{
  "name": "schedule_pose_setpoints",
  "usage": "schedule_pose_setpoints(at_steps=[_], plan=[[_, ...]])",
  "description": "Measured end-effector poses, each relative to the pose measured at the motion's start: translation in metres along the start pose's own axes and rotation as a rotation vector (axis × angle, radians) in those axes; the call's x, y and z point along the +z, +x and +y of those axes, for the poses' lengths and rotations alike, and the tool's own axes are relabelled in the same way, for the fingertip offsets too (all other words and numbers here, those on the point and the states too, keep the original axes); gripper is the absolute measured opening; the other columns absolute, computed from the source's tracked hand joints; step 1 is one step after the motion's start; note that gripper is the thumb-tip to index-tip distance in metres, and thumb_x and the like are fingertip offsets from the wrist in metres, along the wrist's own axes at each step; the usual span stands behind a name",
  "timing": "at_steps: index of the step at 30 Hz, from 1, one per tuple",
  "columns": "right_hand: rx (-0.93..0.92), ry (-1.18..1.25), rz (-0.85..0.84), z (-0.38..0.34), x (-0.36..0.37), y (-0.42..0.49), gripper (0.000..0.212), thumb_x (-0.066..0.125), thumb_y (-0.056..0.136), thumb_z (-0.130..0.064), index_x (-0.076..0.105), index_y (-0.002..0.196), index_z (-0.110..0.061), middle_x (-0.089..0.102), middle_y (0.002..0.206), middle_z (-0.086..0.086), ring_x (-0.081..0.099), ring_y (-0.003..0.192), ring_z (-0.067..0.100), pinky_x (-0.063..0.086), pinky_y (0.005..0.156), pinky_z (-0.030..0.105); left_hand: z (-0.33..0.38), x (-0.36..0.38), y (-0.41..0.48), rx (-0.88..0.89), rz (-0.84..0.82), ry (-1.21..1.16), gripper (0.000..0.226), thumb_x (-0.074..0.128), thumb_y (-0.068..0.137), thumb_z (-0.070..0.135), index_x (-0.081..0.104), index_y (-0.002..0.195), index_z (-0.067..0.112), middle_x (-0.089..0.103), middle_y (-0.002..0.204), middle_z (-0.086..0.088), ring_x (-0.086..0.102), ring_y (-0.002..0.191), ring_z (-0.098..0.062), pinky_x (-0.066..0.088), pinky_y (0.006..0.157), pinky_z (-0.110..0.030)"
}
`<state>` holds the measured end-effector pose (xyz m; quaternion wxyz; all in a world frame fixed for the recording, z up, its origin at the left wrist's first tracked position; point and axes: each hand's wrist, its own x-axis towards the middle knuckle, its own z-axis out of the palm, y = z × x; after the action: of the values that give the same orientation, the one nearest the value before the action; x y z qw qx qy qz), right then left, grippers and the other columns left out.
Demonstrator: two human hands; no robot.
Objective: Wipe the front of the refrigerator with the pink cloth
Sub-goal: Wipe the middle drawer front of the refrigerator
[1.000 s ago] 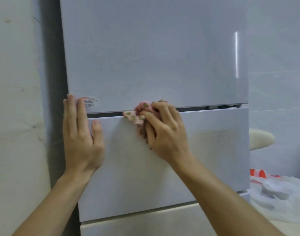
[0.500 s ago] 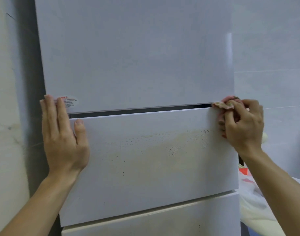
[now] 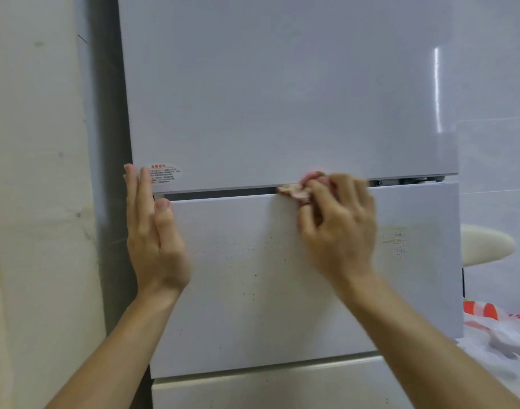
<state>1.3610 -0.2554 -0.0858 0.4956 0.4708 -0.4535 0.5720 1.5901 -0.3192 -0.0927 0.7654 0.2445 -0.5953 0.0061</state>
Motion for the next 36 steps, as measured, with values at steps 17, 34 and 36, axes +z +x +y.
schedule_pose_setpoints(at_steps=[17, 34, 36], plan=[[-0.275, 0.231, -0.237, -0.099, 0.043, 0.012, 0.031, 0.052, 0.081, -0.027, 0.077, 0.095, -0.013, 0.062, 0.098, 0.011, 0.054, 0.093, 0.033, 0.045, 0.075, 0.045, -0.008, -0.011, 0.003, 0.009, -0.061, -0.134, 0.060, 0.023, 0.108, 0.035, 0.025, 0.165, 0.014, 0.020, 0.173, 0.007, 0.018, 0.157, 0.003, 0.017, 0.128, -0.021], [0.335, 0.156, -0.123, 0.101, -0.060, 0.024, 0.024, 0.057, 0.093, -0.021, 0.080, 0.095, -0.019, 0.052, 0.107, -0.005, 0.051, 0.110, 0.020, 0.029, 0.093, 0.003, -0.023, -0.016, 0.001, 0.203, -0.001, 0.151, 0.057, 0.031, 0.105, 0.014, 0.030, 0.162, 0.007, 0.026, 0.169, -0.002, 0.024, 0.158, -0.018, 0.017, 0.128, -0.022], [0.361, 0.189, -0.106, 0.089, -0.054, 0.015, 0.026, 0.055, 0.096, -0.022, 0.080, 0.101, -0.019, 0.051, 0.110, -0.005, 0.051, 0.114, 0.023, 0.029, 0.095, 0.004, -0.027, -0.025, 0.002, 0.202, -0.047, 0.144, 0.059, 0.030, 0.104, 0.014, 0.029, 0.163, 0.007, 0.026, 0.171, -0.006, 0.023, 0.159, -0.017, 0.018, 0.129, -0.025]])
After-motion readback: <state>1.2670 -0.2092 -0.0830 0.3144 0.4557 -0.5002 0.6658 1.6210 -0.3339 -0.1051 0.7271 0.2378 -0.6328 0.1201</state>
